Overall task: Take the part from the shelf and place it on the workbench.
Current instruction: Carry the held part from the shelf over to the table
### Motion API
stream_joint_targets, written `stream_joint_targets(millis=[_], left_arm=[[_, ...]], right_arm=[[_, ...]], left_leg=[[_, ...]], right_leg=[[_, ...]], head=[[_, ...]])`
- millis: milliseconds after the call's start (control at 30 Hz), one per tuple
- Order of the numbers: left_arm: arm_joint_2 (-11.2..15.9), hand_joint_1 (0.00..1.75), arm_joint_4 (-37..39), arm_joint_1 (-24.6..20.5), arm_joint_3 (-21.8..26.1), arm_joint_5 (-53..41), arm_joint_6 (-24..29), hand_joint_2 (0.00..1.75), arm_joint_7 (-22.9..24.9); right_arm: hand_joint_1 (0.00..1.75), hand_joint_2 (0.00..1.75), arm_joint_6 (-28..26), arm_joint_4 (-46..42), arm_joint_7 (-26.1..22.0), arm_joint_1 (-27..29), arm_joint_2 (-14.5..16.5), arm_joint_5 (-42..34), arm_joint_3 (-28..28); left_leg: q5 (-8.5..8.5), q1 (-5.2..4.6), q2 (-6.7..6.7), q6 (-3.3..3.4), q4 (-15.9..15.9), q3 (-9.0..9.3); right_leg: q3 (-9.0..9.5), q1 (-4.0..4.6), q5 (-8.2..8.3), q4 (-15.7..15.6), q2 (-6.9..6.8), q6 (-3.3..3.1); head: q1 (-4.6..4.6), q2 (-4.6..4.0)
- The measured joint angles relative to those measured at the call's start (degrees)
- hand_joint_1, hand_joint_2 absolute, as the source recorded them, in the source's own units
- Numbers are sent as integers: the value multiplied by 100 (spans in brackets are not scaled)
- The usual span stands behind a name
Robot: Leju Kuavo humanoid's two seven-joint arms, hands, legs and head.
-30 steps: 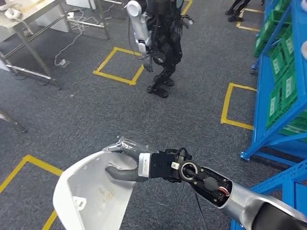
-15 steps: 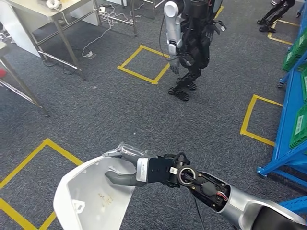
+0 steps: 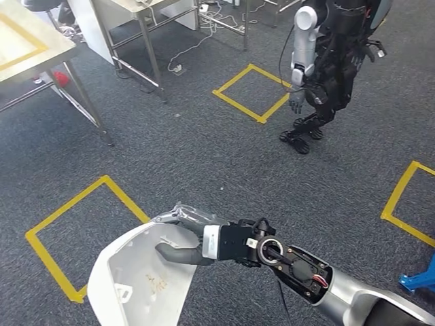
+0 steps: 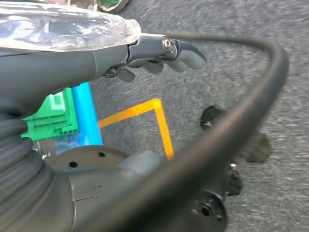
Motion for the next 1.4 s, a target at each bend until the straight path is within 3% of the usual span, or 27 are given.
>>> stream_joint_targets(millis=[67, 133, 200, 233, 300, 367, 400, 467, 533, 567, 633, 667, 700, 733, 767, 833, 900, 967, 1033, 1100, 1167, 1200, 1233, 1267, 1333, 1400], left_arm=[[-16, 0, -1, 7, -1, 27, 16, 175, -4], [-35, 0, -2, -12, -2, 43, 20, 175, -9], [-51, 0, -2, -21, -2, 46, 19, 175, -11], [-59, 0, -2, -18, -2, 46, 18, 175, -11], [-65, 0, -2, -10, -2, 44, 18, 175, -15], [-56, 0, -2, -21, -2, 39, 15, 175, -29], [-52, 0, -2, -27, -2, 37, 11, 175, -39], [-47, 0, -2, -27, -2, 37, 5, 175, -56], [-49, 0, -2, -12, -2, 39, -1, 175, -69], [-49, 0, -2, -10, -2, 40, -5, 175, -74], [-51, 0, -2, -17, -2, 41, -21, 175, -80], [-53, 0, -2, -21, -2, 40, -30, 175, -77], [-56, 0, -2, -22, -2, 40, -36, 175, -69], [-61, 0, -2, -21, -2, 39, -41, 175, -61], [-65, 0, -2, -20, -2, 39, -44, 175, -52], [-74, 0, -2, -27, -2, 38, -45, 175, -45], [-72, 0, -2, -35, -2, 36, -45, 175, -45], [-61, 0, -2, -19, -3, 35, -45, 175, -45], [-55, 0, -1, 1, -4, 36, -44, 175, -44], [-60, 0, 0, -9, -4, 35, -43, 175, -43], [-66, 0, 0, -21, -4, 34, -43, 175, -43], [-69, 0, 0, -18, -4, 34, -43, 175, -43], [-71, 0, 0, -13, -4, 34, -43, 175, -43], [-69, 0, 0, -9, -4, 34, -43, 175, -43], [-55, 0, 0, -19, -4, 33, -43, 175, -44], [-43, 0, 0, -36, -4, 29, -43, 175, -45]], right_arm=[[175, 175, 39, 17, -13, -61, 37, -23, 4], [175, 175, 61, 45, -18, -102, 60, -43, 9], [175, 175, 70, 81, -16, -108, 61, -46, 18], [175, 175, 73, 100, -15, -108, 62, -46, 22], [175, 175, 75, 122, -17, -118, 64, -46, 29], [175, 175, 74, 132, -20, -139, 69, -46, 30], [175, 175, 73, 135, -20, -151, 72, -47, 31], [175, 175, 71, 144, -16, -167, 79, -48, 36], [175, 175, 64, 150, -13, -170, 86, -50, 39], [175, 175, 60, 151, -14, -170, 86, -53, 39], [175, 175, 52, 162, -12, -153, 86, -59, 40], [175, 175, 50, 172, -8, -138, 86, -61, 42], [175, 175, 47, 181, -5, -123, 85, -61, 43], [175, 175, 44, 189, -4, -113, 85, -62, 44], [175, 175, 40, 192, -4, -110, 85, -62, 45], [175, 175, 34, 194, -5, -110, 85, -63, 46], [175, 175, 32, 199, -4, -108, 85, -65, 48], [175, 175, 31, 203, -3, -110, 87, -66, 50], [175, 175, 30, 203, -6, -118, 95, -67, 55], [175, 175, 27, 204, -6, -122, 101, -67, 60], [175, 175, 25, 209, -4, -115, 102, -68, 65], [175, 175, 25, 211, -4, -112, 102, -68, 70], [175, 175, 25, 212, -4, -111, 102, -68, 74], [175, 175, 25, 212, -4, -114, 103, -68, 78], [175, 175, 24, 212, -5, -125, 104, -68, 79], [175, 175, 23, 211, -5, -135, 105, -68, 81]], left_leg=[[-187, -23, 295, -66, 319, -161], [-548, -7, 657, -132, 1074, -559], [-716, 27, 759, -179, 1661, -886], [-640, 38, 780, -192, 1647, -886], [-252, 42, 901, -181, 924, -495], [12, 2, 1091, -107, 159, -77], [45, -20, 1135, -59, -13, 14], [36, -38, 1032, 29, -55, 24], [41, -15, 929, 94, -90, 62], [46, 4, 879, 124, -110, 85], [40, 14, 766, 163, -115, 97], [37, 13, 696, 171, -113, 100], [33, 14, 618, 172, -110, 105], [26, 18, 536, 165, -103, 117], [16, 26, 455, 151, -91, 129], [-17, 30, 298, 99, -35, 123], [-19, 31, 161, 29, 13, 52], [3, 45, 80, -43, 18, -8], [-114, 31, 324, -102, 220, -117], [-447, 16, 664, -140, 909, -471], [-701, 29, 756, -161, 1650, -869], [-679, 32, 768, -160, 1753, -933], [-550, 33, 781, -150, 1604, -861], [-350, 27, 834, -124, 1234, -666], [-52, -28, 1101, -37, 402, -222], [8, -91, 1232, 40, 52, -49]], right_leg=[[43, -30, 26, -66, -168, -58], [55, -17, 28, -92, -352, -100], [55, 3, 12, -91, -535, -112], [60, 7, 1, -90, -618, -109], [93, 12, -30, -90, -756, -85], [126, 47, -72, -80, -860, -40], [139, 61, -91, -77, -907, -14], [171, 72, -124, -82, -996, 44], [129, 48, -261, 74, -874, 105], [24, 36, -410, 325, -743, 127], [-375, 22, -792, 1167, -494, 151], [-569, 22, -910, 1541, -452, 160], [-686, 18, -913, 1731, -431, 167], [-683, 13, -781, 1659, -418, 170], [-575, 3, -551, 1361, -383, 171], [-263, -42, -127, 547, -121, 175], [-85, -61, -35, 145, 77, 157], [-36, -53, -59, 103, -8, 99], [-11, -63, -39, 61, -148, 29], [4, -51, -42, 40, -314, -21], [5, -23, -60, 40, -491, -46], [10, -13, -70, 40, -573, -52], [21, -5, -81, 40, -646, -55], [39, 3, -94, 39, -712, -51], [73, 38, -132, 40, -823, -25], [105, 68, -170, 33, -929, 17]], head=[[-74, 0], [-158, 0], [-165, 0], [-167, 0], [-169, 0], [-166, 0], [-158, 0], [-136, 0], [-127, 0], [-112, 0], [-73, 0], [-51, 0], [-37, 0], [-25, 0], [-11, 0], [28, 0], [34, 0], [11, 0], [-44, 0], [-120, 0], [-144, 0], [-147, 0], [-151, 0], [-154, 0], [-160, 0], [-149, 0]])
